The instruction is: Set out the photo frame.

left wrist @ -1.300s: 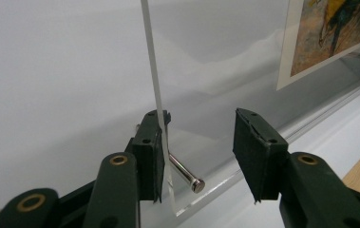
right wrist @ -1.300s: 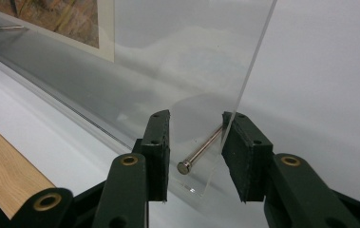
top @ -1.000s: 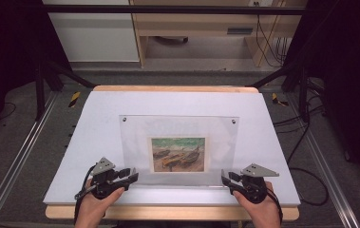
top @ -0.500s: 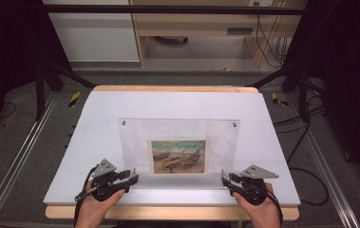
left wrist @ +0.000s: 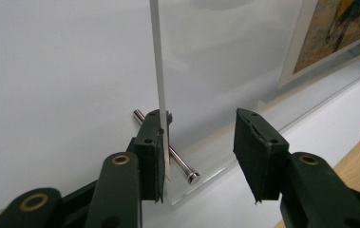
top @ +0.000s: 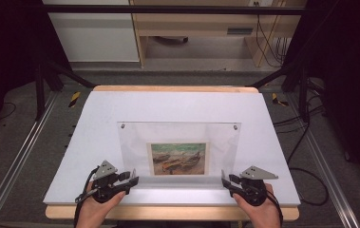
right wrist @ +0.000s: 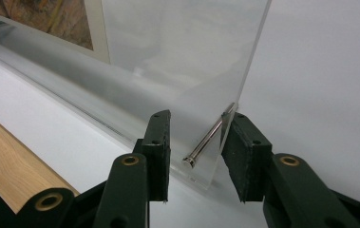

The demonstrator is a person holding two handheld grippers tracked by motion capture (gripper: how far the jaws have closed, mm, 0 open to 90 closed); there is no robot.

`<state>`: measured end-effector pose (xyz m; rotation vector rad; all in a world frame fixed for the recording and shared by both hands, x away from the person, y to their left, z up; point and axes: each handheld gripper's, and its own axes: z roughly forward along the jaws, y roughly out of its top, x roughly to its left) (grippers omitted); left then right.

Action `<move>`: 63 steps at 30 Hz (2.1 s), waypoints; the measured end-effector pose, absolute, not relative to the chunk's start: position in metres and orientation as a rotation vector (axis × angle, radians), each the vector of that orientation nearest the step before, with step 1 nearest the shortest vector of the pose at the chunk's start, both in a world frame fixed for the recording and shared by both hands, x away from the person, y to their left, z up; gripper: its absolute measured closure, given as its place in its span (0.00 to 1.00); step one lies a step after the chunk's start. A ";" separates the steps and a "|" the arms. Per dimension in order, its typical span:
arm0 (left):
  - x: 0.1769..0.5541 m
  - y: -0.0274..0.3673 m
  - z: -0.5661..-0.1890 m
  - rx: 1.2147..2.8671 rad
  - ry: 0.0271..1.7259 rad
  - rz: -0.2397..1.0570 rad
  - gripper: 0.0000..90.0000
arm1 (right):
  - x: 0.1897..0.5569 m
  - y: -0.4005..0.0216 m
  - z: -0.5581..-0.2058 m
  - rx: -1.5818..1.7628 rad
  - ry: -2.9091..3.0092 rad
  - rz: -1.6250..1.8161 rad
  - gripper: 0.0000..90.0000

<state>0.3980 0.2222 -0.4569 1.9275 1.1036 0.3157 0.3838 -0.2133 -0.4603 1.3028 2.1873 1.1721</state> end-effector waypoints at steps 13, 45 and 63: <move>0.397 0.221 -0.457 1.941 1.102 0.316 0.61 | 0.383 -0.213 -0.461 1.297 2.190 1.164 0.70; 0.394 0.218 -0.458 1.997 1.092 0.333 0.60 | 0.379 -0.211 -0.463 1.291 2.215 1.122 0.70; 0.394 0.217 -0.459 2.006 1.090 0.340 0.59 | 0.379 -0.210 -0.463 1.281 2.217 1.112 0.70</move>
